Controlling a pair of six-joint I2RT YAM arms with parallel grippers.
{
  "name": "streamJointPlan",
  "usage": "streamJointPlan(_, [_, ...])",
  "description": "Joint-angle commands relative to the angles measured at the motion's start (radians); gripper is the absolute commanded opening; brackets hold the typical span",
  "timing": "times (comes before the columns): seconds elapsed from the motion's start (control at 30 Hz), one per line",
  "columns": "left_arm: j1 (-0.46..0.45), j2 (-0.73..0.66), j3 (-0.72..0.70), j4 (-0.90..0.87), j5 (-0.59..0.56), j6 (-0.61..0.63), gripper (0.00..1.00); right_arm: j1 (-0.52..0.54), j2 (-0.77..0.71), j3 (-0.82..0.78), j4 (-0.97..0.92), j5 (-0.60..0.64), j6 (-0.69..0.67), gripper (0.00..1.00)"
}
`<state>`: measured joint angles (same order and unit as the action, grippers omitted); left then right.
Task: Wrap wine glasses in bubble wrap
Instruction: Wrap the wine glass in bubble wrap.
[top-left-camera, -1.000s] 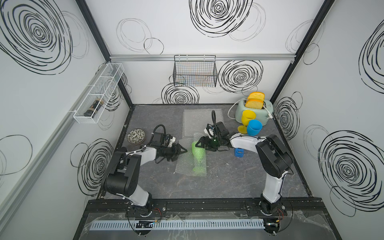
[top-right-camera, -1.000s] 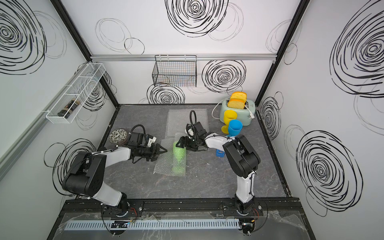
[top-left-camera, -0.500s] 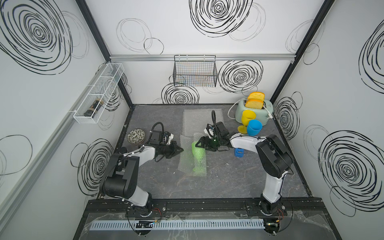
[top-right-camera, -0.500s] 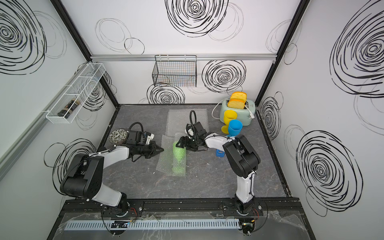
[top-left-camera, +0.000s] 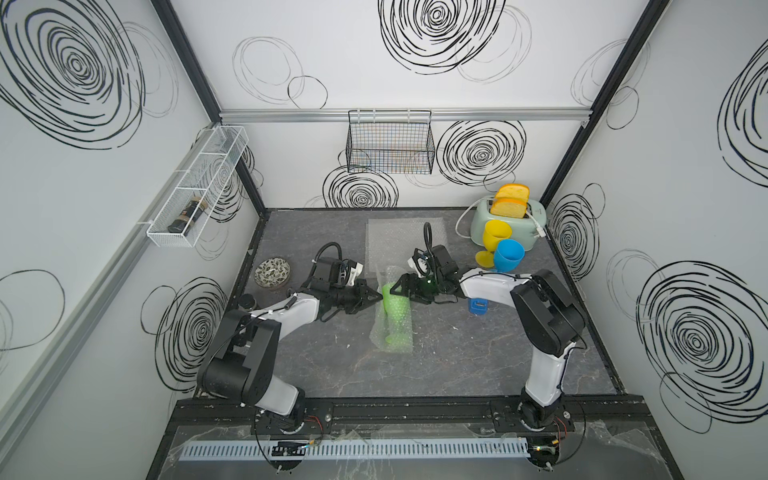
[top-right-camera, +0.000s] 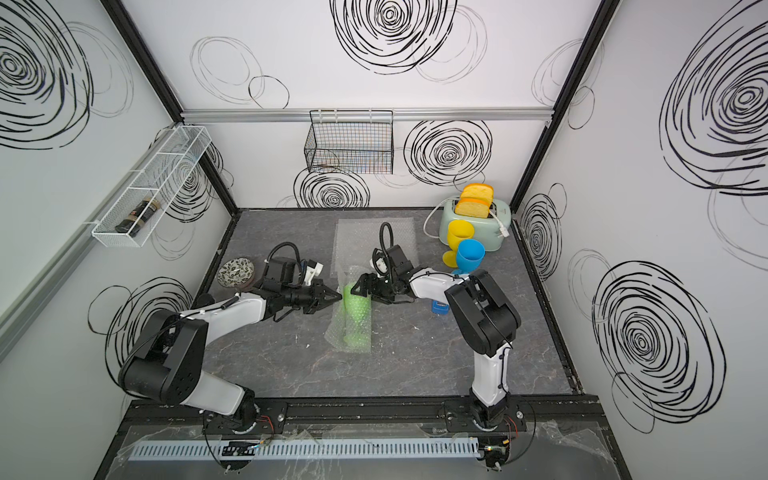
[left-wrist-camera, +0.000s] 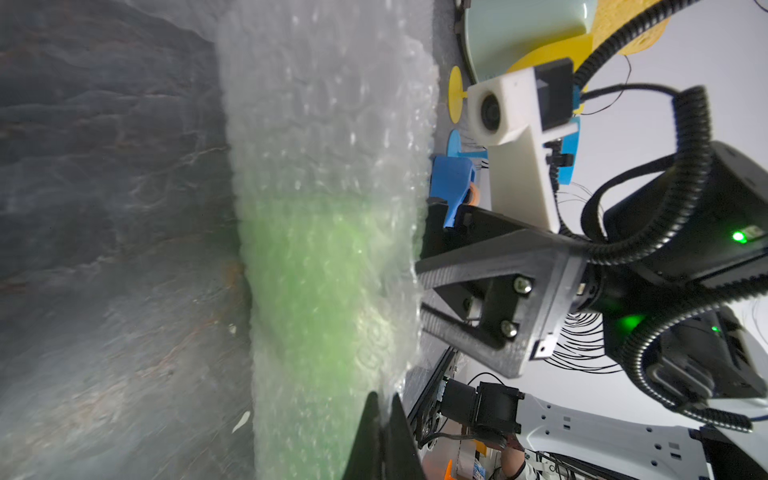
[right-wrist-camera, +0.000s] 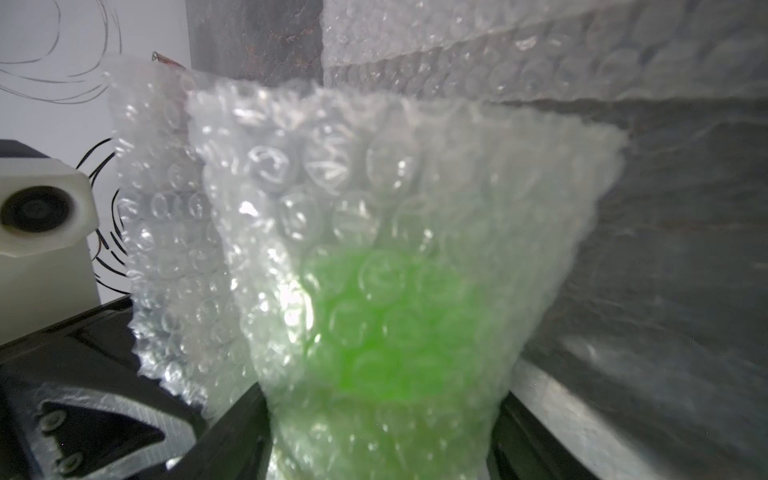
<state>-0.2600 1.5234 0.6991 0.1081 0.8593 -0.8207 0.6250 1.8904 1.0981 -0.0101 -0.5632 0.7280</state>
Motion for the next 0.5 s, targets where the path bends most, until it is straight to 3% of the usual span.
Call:
streamJointPlan(0.0, [-0.036, 0.036, 0.034, 0.105, 0.062, -0.088, 0.0, 0.015, 0.011, -0.041, -0.04, 0.036, 0.031, 0.77])
streamJointPlan(0.23, [-0.086, 0.108, 0.055, 0.132, 0.067, -0.128, 0.0, 0.016, 0.001, -0.058, -0.029, 0.035, 0.047, 0.77])
streamJointPlan(0.37, [-0.115, 0.15, 0.082, 0.125, 0.06, -0.09, 0.0, 0.027, -0.014, -0.057, -0.036, 0.041, 0.043, 0.77])
streamJointPlan(0.47, [-0.127, 0.194, 0.107, 0.083, 0.044, -0.054, 0.06, 0.023, -0.019, -0.063, -0.041, 0.033, 0.048, 0.77])
